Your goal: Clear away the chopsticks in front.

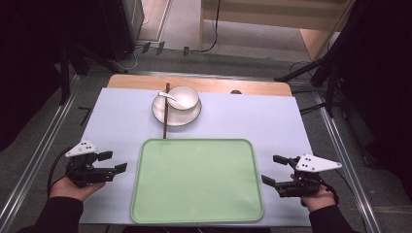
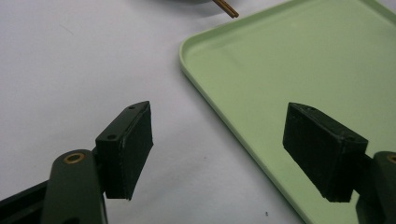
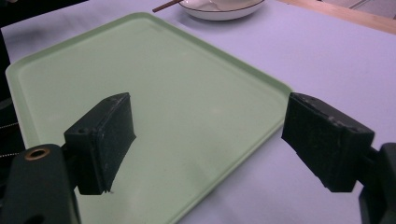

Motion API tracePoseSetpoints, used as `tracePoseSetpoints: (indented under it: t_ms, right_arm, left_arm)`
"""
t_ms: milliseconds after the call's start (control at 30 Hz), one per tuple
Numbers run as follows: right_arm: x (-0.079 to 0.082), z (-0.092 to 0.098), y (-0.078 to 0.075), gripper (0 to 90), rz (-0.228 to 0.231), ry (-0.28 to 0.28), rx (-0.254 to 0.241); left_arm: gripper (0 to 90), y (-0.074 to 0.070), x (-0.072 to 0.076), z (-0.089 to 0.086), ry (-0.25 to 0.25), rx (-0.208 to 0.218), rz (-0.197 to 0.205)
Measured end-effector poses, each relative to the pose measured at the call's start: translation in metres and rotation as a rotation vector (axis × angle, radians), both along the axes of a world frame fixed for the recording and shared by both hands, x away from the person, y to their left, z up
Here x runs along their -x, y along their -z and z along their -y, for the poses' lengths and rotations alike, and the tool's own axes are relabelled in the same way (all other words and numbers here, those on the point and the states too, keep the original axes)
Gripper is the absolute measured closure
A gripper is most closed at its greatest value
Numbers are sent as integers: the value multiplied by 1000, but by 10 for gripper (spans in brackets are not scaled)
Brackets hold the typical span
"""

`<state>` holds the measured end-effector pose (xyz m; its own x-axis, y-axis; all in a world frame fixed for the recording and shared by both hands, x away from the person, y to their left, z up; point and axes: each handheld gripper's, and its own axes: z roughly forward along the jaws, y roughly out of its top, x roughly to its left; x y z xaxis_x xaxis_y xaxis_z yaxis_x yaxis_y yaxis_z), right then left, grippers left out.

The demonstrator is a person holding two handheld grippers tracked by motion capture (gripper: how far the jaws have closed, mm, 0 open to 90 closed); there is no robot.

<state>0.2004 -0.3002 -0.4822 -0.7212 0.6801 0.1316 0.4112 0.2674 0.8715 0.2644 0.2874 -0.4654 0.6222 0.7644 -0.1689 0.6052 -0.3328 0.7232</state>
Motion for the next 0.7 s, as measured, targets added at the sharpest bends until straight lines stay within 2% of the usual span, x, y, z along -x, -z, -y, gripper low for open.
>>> tracePoseSetpoints:
  t_ms: [700]
  right_arm:
    - [0, 0, 0, 171, -8, 0, -2]
  left_arm:
    - [240, 0, 0, -3, -4, 10, 15]
